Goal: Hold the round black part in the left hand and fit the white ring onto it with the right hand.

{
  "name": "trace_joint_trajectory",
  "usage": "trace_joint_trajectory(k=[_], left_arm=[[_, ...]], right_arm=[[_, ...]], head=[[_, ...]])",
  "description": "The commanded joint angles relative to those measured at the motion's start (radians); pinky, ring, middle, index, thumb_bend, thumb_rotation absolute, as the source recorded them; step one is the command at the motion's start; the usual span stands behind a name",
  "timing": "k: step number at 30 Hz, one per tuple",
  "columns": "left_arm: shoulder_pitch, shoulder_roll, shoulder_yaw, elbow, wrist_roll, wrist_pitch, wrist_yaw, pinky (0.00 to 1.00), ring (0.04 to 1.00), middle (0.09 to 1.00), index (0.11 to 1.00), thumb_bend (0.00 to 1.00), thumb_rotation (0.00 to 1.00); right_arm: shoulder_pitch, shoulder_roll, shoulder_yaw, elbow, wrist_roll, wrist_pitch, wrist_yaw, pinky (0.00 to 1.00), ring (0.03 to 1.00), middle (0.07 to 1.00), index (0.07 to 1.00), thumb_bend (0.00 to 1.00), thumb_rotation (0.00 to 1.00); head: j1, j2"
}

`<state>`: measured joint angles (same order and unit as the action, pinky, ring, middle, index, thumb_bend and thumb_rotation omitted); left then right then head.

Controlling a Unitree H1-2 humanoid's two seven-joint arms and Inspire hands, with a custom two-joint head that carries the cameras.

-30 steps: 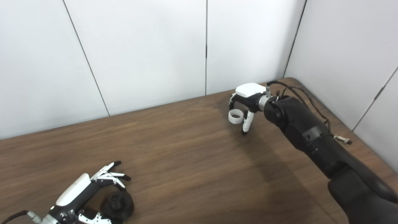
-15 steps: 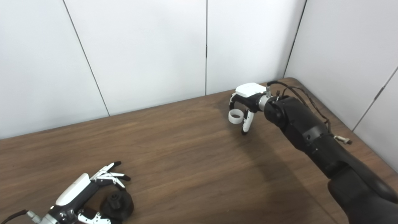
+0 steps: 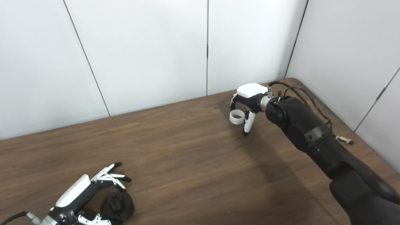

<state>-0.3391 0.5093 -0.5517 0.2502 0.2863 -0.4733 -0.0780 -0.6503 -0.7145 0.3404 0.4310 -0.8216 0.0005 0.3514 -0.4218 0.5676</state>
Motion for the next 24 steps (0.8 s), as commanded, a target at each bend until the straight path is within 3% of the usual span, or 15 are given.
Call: trace_joint_trajectory(k=[1, 24], left_arm=[[-0.007, 0.024, 0.001, -0.023, 0.002, 0.003, -0.001, 1.0, 0.995, 0.765, 0.481, 0.52, 0.06], [-0.009, 0.042, 0.02, -0.02, 0.004, 0.003, 0.008, 1.0, 0.986, 0.767, 0.481, 0.52, 0.06]], right_arm=[[-0.033, -0.024, -0.006, 0.01, -0.019, -0.023, -0.07, 0.99, 0.963, 0.814, 0.497, 0.55, 0.14], [-0.035, -0.02, -0.018, 0.021, -0.002, -0.075, -0.148, 1.0, 0.984, 0.808, 0.482, 0.53, 0.14]], head=[[-0.001, -0.001], [-0.001, 0.001]])
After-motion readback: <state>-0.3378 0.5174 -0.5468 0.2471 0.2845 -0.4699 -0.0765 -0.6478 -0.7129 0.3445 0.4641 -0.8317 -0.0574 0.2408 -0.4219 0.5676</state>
